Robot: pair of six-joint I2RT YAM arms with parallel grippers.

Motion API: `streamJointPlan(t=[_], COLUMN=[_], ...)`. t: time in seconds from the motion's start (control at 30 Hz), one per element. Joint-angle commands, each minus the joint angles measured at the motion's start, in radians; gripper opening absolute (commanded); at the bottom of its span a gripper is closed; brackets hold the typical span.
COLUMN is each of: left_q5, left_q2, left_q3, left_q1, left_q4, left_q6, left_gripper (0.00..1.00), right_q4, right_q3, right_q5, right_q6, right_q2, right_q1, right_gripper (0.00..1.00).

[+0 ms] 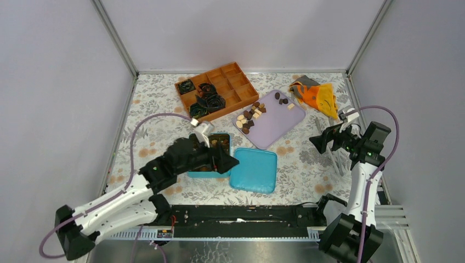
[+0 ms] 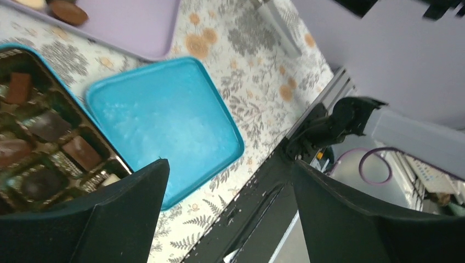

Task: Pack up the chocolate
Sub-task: Place the clamp at the center of the board, then pick up the box lid from the center of the board.

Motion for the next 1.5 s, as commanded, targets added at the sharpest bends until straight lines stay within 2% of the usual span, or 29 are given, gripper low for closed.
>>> streamJointPlan(t=[0.0,0.13,0.27,0.63,0.73,1.1,1.27,1.47], left_q5=[-0.295,-0.404,-0.448,-0.464,-0.476,-0.579,-0.623,-0.720], left_q2=[0.091,0.202,0.299,0.410,0.441,0.537,0.645,0.758], left_q3=[0.043,0.076,0.102,0.060,0.047,0.107,0.233,0.354], left_q1=[-0.180,-0.293,-0.349,-0.355,-0.355,-0.355,-0.375,-0.422], left_q4=[0.076,0.106,0.132,0.218,0.246,0.137,-0.027,-0.150], left_q6=[0.003,0.024,0.046,0.061,0.021,-0.075,-0.109,-0.113], left_gripper=[0.89,0.89,0.90,0.99,0.99,0.99,0.99,0.99], right_q4=[0.023,0.016,0.029,0.028,0.029,0.029,0.030,0.029], right_q3=[-0.003,-0.002,-0.008,-0.016,-0.018,-0.021,-0.024,-0.022], right_q5=[-0.114,-0.086,-0.045,0.020,0.024,0.024,0.026,0.032], right_q6=[-0.062,-0.075,-0.069,-0.088,-0.089,-0.088,-0.089,-0.090], right_q2=[-0.015,0.003,0.017,0.046,0.045,0.049,0.051,0.049], right_q1=[-0.004,-0.005,-0.005,-0.005,-0.004,-0.005,-0.005,-0.004], right_gripper=[1.00,1.00,1.00,1.00,1.00,1.00,1.00,1.00])
